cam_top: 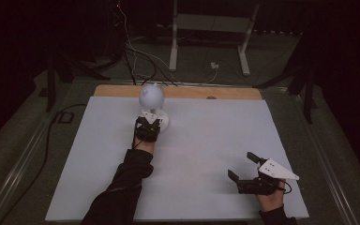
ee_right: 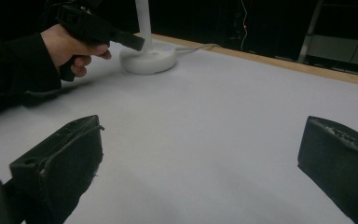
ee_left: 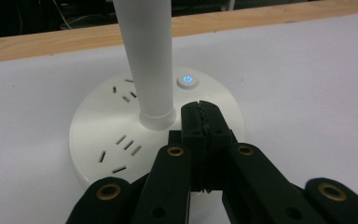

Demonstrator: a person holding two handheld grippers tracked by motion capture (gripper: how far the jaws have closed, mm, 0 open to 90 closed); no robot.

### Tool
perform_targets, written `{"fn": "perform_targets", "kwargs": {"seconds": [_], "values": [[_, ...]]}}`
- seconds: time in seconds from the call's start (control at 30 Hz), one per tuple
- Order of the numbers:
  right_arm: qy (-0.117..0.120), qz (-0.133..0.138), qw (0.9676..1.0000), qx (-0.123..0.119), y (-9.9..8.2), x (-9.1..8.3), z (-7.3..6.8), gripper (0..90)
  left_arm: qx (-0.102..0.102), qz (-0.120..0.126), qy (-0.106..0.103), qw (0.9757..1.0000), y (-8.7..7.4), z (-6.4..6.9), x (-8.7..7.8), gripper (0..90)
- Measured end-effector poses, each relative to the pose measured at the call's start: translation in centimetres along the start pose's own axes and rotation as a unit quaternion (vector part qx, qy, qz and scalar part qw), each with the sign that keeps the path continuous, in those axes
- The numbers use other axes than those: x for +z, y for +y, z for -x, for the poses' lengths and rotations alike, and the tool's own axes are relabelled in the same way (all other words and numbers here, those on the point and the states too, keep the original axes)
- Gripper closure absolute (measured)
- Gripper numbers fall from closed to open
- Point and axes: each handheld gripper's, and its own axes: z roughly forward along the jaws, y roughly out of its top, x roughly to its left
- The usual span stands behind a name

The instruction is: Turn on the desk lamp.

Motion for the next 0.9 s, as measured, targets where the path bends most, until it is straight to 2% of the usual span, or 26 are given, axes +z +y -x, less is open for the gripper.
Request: {"fn": "perform_targets", "kwargs": {"seconds": [0.63, 0.9], "values": [[0.001, -0.002, 1.0000, -0.001, 0.00, 0.04, -0.05, 0.0, 0.010, -0.008, 0.003, 0.9999, -0.38, 0.14, 0.55, 90.0], [0.001, -0.004, 1.0000, -0.001, -0.04, 0.10, -0.04, 0.0, 0.022, -0.008, 0.010, 0.9997, -0.44, 0.42, 0.57, 90.0]]}}
